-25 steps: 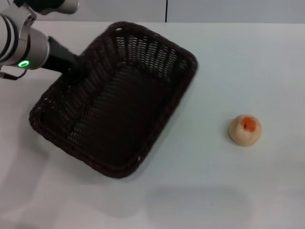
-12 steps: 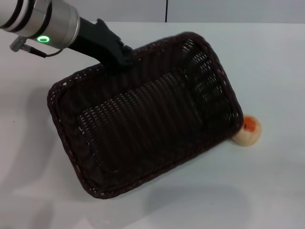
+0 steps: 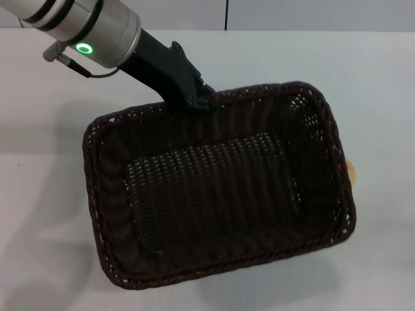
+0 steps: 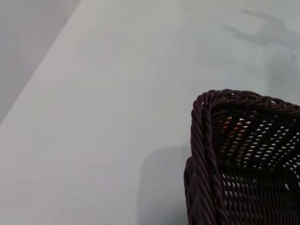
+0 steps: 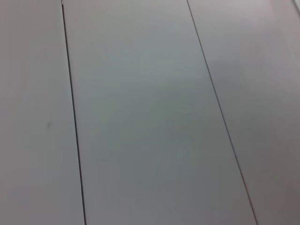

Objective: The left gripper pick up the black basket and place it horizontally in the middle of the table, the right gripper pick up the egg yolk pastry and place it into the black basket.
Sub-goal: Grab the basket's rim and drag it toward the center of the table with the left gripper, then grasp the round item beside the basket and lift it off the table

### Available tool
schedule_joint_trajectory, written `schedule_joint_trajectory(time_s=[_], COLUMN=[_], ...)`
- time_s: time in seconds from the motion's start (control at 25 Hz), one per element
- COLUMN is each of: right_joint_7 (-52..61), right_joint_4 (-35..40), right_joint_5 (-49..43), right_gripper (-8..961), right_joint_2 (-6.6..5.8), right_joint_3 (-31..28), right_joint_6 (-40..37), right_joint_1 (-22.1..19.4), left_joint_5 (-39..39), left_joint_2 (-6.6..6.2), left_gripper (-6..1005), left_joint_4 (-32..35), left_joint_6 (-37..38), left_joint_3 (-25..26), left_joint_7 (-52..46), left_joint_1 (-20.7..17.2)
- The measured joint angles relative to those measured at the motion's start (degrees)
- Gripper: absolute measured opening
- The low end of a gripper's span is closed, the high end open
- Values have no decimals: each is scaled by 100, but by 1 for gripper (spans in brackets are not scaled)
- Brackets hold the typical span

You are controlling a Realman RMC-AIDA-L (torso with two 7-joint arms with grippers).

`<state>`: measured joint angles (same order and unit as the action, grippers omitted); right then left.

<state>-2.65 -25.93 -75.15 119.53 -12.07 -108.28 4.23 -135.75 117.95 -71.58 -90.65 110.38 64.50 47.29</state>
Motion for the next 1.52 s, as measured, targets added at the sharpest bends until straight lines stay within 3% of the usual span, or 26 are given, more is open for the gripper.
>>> schedule_joint_trajectory(time_s=[0.44, 0.72, 0.92, 1.16, 1.28, 1.36, 1.4, 1.44, 1.48, 1.52], right_joint_7=[-19, -28, -30, -32, -33, -43, -43, -73, -73, -136], right_joint_4=[0, 0, 0, 1, 0, 16, 16, 33, 33, 40], right_joint_5=[0, 0, 0, 0, 0, 0, 0, 1, 1, 1], right_gripper=[769, 769, 770, 770, 769, 769, 769, 769, 769, 769], right_joint_2=[-8, -9, -9, -9, -9, -9, -9, -6, -6, -6], right_joint_3=[65, 82, 122, 133, 166, 222, 222, 284, 284, 445], right_joint_6=[-24, -27, -27, -27, -24, 7, 7, 16, 16, 45], right_joint_1=[9, 46, 53, 55, 80, 95, 95, 92, 92, 101], left_joint_5=[5, -26, -3, 20, -16, -6, -6, -2, -2, -24], left_joint_2=[-7, 27, 35, 48, 66, 45, 45, 41, 41, 36], left_gripper=[196, 193, 249, 405, 483, 590, 644, 698, 700, 701], left_joint_4=[645, 1000, 1104, 879, 136, -790, -790, -845, -845, -831], left_joint_6=[-203, 172, 467, 828, 2048, 5166, 5166, 6041, 6041, 6957], left_joint_3=[69, -23, -138, -157, -507, -1781, -1781, -2131, -2131, -2532], left_joint_7=[548, 761, 776, 837, 669, 602, 602, 634, 634, 665], left_joint_1=[385, 569, 590, 465, -117, -1524, -1524, -1815, -1815, -2109])
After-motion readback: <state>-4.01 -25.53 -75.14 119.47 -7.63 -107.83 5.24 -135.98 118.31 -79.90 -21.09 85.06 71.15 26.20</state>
